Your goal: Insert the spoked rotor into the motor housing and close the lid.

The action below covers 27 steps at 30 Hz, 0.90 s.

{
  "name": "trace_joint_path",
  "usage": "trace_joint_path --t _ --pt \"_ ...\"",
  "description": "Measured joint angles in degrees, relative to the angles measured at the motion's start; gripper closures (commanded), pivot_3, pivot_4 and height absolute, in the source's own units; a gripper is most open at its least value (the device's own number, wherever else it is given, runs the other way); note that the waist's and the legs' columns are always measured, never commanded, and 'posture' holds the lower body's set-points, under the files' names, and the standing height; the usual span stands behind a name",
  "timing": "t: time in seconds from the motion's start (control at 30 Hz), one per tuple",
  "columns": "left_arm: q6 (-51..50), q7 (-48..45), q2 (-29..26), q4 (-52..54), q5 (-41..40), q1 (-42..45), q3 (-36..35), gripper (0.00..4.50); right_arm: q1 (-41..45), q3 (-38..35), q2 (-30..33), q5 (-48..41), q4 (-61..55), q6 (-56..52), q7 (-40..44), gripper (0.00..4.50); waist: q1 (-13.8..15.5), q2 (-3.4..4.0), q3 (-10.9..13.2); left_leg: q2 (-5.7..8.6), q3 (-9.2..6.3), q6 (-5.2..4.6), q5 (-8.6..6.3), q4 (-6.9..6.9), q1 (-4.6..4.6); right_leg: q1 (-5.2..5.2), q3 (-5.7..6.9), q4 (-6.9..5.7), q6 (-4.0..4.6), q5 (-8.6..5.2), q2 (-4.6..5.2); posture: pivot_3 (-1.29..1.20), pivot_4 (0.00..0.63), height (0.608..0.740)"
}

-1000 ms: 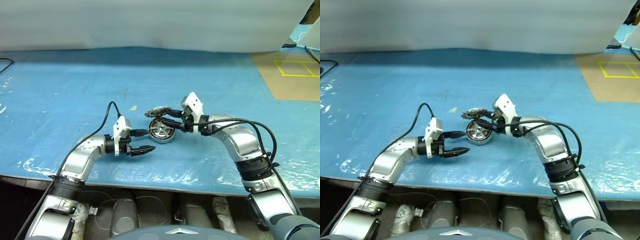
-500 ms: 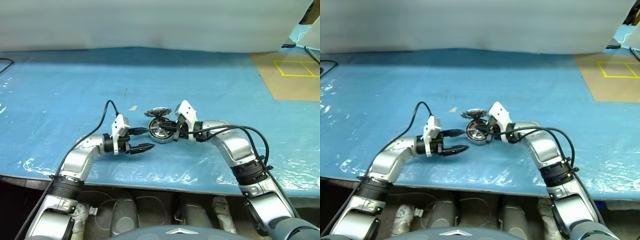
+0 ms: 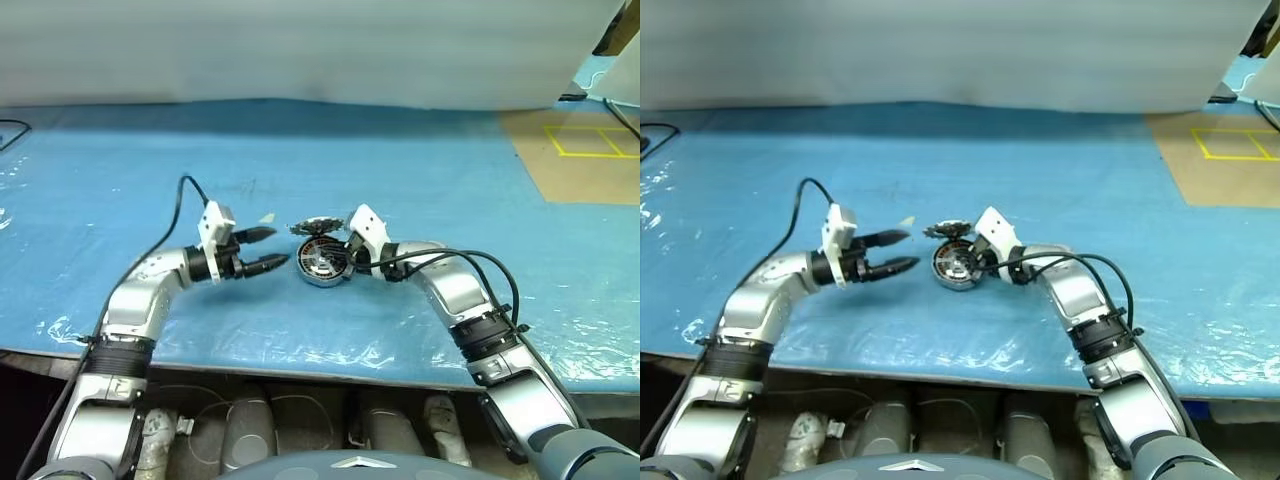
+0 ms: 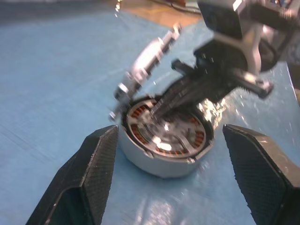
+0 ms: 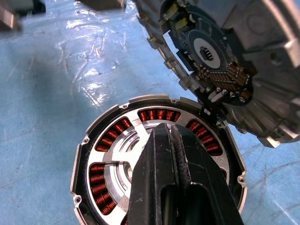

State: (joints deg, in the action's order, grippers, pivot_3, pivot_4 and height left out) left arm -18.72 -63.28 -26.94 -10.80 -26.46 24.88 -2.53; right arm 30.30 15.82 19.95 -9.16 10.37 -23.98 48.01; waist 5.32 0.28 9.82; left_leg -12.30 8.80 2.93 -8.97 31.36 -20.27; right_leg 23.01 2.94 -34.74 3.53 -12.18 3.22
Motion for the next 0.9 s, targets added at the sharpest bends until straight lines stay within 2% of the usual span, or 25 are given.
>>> trace_joint_path --t 0.1,0.2,0.3,0.43,0.53,0.67,0.83,0.9 --pt "-1.4 0.3 -0.1 -3.4 -1.7 3.7 -2.5 0.76 -0.9 -1.9 0.2 -2.3 -2.1 -3.5 0.7 4.46 0.2 0.00 0.0 0.01 0.00 0.00 0.00 -0.02 -0.10 0.07 0.00 0.02 0.00 0.00 0.00 0.00 0.150 0.740" --pt "-3.6 0.5 -0.2 -7.3 -3.6 8.2 -4.8 0.76 -2.7 -3.8 2.0 -5.4 -7.9 -8.3 1.9 4.46 0.2 -0.01 0.0 0.02 -0.05 0.02 0.02 -0.01 -0.66 0.53 0.02 0.02 0.39 0.23 -0.01 0.00 0.150 0.740" --pt "-3.5 0.3 0.5 -14.2 -3.7 14.6 -5.4 0.76 -4.5 -7.3 5.2 -9.4 -16.5 -12.7 2.3 4.46 0.5 -0.01 0.0 0.06 -0.11 0.09 0.08 -0.02 -1.04 0.85 0.03 0.02 0.39 0.23 -0.03 0.00 0.150 0.740" --pt "-0.4 -0.3 4.9 -25.2 -2.4 23.0 -5.1 0.76 -7.7 -12.3 8.2 -12.7 -23.3 -17.2 0.5 4.46 0.9 -0.05 0.0 0.12 -0.15 0.12 0.09 -0.04 -1.12 0.88 0.04 0.06 0.36 0.21 -0.02 0.00 0.150 0.740" --pt "3.0 -1.6 9.5 -35.7 -0.1 30.2 -4.1 1.38 -11.2 -16.7 9.6 -14.1 -26.4 -20.4 -2.5 4.50 1.8 -0.11 0.1 0.23 -0.19 0.13 0.11 -0.02 -1.14 0.88 0.04 0.09 0.27 0.24 0.06 0.00 0.150 0.740" --pt "7.9 -5.6 14.1 -46.5 3.9 35.6 -2.1 2.74 -15.7 -21.7 11.2 -15.5 -31.3 -23.2 -6.6 4.50 1.9 -0.14 0.1 0.38 -0.24 0.18 0.14 -0.11 -1.13 0.88 -0.01 0.15 0.13 0.24 0.14 0.00 0.150 0.740" --pt "10.5 -10.7 17.4 -51.6 7.3 35.9 -0.3 4.46 -19.8 -24.7 10.9 -16.5 -35.7 -25.5 -11.4 4.50 1.9 -0.17 0.1 0.43 -0.28 0.18 0.14 -0.16 -1.17 0.92 0.01 0.15 -0.08 0.33 0.16 0.00 0.150 0.740" --pt "11.2 -12.8 17.8 -52.0 8.7 35.9 0.8 4.46 -20.6 -25.9 10.3 -17.3 -36.8 -26.2 -13.1 4.50 2.0 -0.18 0.1 0.44 -0.28 0.17 0.14 -0.15 -1.17 0.91 0.01 0.15 0.07 0.24 0.18 0.00 0.150 0.740"
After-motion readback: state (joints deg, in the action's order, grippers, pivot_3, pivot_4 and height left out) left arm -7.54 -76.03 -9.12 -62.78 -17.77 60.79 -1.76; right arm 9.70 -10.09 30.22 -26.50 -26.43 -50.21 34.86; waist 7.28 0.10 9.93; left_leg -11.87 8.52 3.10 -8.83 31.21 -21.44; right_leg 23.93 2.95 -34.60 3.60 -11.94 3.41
